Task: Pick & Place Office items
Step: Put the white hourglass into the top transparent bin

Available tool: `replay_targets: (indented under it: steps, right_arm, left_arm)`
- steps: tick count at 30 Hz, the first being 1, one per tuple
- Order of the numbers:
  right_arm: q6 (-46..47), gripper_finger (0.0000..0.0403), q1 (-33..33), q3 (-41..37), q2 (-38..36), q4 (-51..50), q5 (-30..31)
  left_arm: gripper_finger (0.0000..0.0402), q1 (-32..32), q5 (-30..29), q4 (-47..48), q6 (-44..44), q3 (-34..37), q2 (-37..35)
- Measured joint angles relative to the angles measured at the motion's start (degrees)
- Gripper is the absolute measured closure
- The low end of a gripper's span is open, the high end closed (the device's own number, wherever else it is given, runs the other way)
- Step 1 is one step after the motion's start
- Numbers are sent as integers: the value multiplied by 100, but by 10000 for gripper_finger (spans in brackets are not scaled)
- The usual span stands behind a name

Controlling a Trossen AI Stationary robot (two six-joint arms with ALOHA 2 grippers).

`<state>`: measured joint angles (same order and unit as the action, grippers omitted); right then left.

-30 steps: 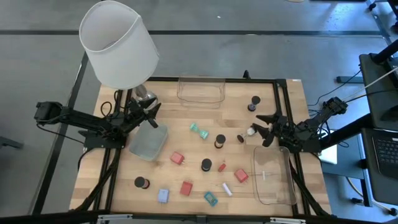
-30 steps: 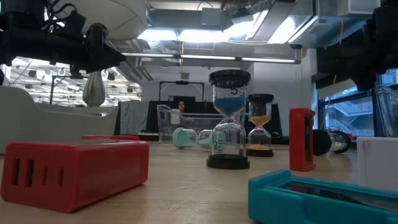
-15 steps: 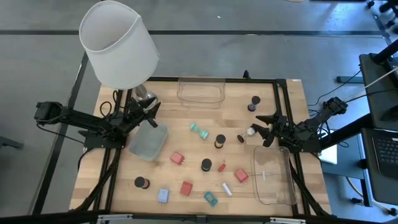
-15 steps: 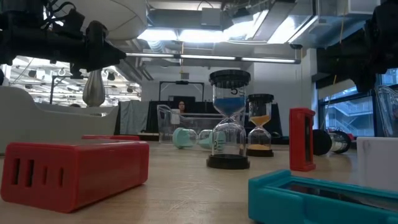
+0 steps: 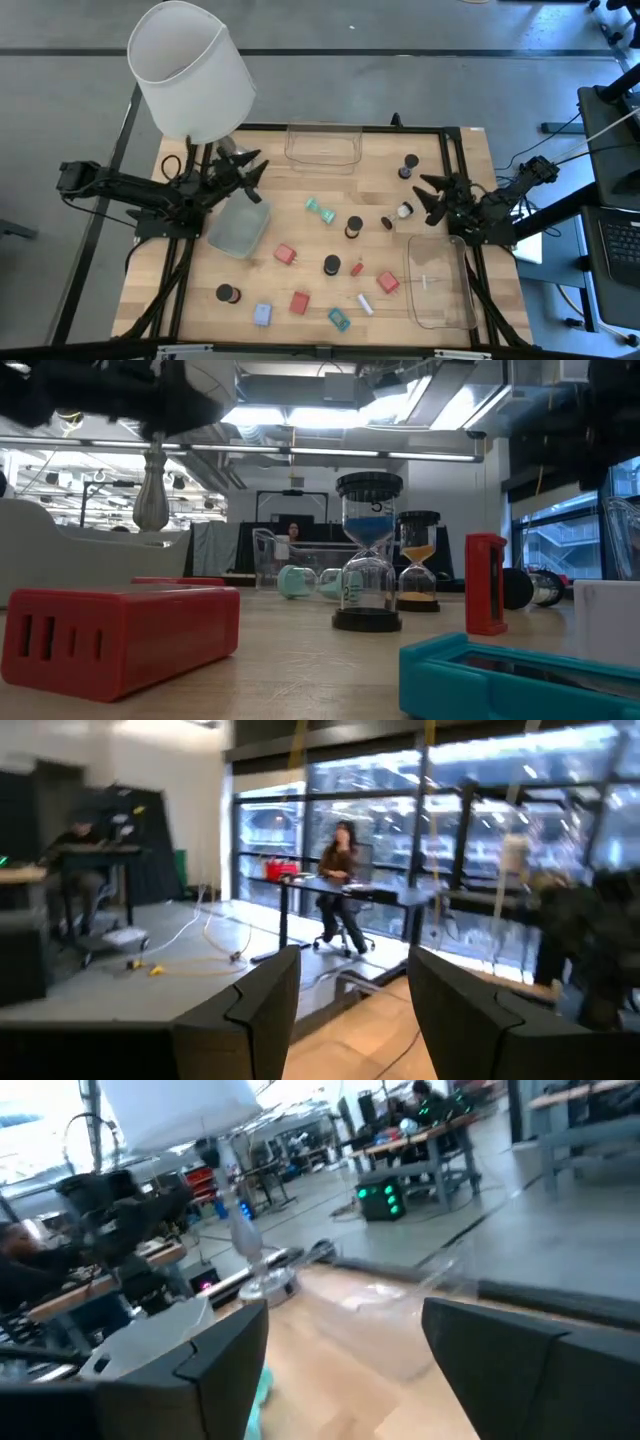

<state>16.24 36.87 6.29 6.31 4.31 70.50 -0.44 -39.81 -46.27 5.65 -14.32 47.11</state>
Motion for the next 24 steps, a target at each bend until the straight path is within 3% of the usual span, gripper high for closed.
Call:
replay_targets:
  steps: [5,9,18,24]
  right_arm:
    - [-629,89,-72,472,-2,-5,915]
    - [-688,70,-141,712,-2,-35,1452]
    - [-1242,72,-391,900,-2,-90,1428]
    - [-1238,72,-793,853,34,-233,897]
  left_arm:
    - [213,303,636,437,393,-1061,892]
    - [193,651,745,503,409,-1696,1774]
    - [153,1349,292,442,403,-2588,3274]
    - [151,1398,717,449,407,-2889,3502]
